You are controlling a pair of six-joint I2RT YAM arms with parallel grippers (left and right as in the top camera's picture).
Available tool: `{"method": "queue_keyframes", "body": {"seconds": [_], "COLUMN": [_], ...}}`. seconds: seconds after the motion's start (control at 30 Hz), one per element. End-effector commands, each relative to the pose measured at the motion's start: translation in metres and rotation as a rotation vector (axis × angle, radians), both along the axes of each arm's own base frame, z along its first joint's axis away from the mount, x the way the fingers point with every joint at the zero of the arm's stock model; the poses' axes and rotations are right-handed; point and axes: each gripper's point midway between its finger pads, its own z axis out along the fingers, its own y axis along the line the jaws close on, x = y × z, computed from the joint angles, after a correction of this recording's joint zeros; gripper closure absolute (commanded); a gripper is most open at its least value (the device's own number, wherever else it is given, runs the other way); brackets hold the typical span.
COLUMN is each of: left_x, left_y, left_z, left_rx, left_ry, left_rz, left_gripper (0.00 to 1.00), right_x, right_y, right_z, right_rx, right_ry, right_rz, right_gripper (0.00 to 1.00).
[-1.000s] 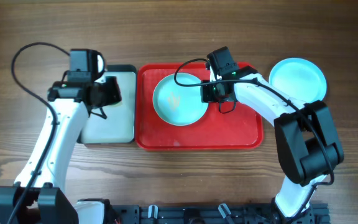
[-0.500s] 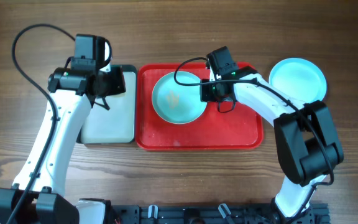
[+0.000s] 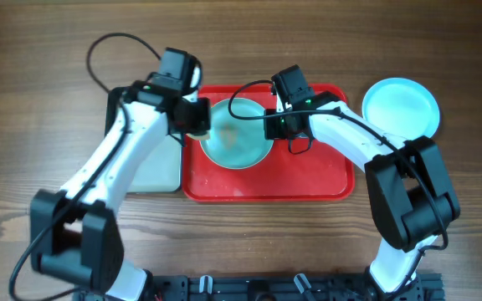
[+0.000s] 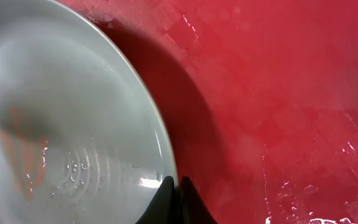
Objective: Clean dirty plates on tray and stack at the side
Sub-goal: 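Bring the sponge in the left gripper over the light-blue plate, then scrub the light-blue plate with the sponge in the left gripper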
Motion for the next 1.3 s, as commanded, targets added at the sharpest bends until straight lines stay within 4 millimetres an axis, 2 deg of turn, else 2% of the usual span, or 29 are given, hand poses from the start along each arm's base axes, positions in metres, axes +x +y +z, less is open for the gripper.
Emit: {"method": "queue_keyframes", "body": {"seconds": [0.0,0.13,0.47,0.73,0.93,1.17,1.27], "left_x": [0.001,0.003,0.005,-0.001,-0.012,-0.019,-0.015], "left_y": [-0.025,-0.038,-0.027,-0.023,-0.049,-0.087,-0.093], "left_z": [-0.016,-0.031,-0.071,-0.096,-0.107,-0.095,-0.092], "left_rx": [-0.028,-0.023,0.087,0.111,-0.023,-0.229,-0.259], "left_ry": [0.029,0.040,0.085,0.150,0.235,0.276,0.257], "left_rz": [-0.001,0.005,0.079,0.124,0.078,-0.039,-0.049], "left_gripper": [0.96,0.96,0.96,0.96,0.96,0.96,0.96], "right_x": [-0.004,-0.004,-0.004,-0.004,-0.004,-0.004,-0.004], "right_y": [0.002,0.002,0.002,0.002,0.002,0.002,0.002], "right_z": [-0.002,-0.002,-0.002,-0.002,-0.002,-0.002,-0.002], "right_rx": [0.013,0.013,0.013,0.013,0.013,0.014,0.014], "right_ry": [0.016,0.016,0.016,0.016,0.016,0.016,0.017], "right_rz": [-0.005,-0.005,-0.005,-0.006,-0.006,-0.007,-0.008], "right_gripper": [0.96,0.96,0.96,0.96,0.96,0.96,0.96]}}
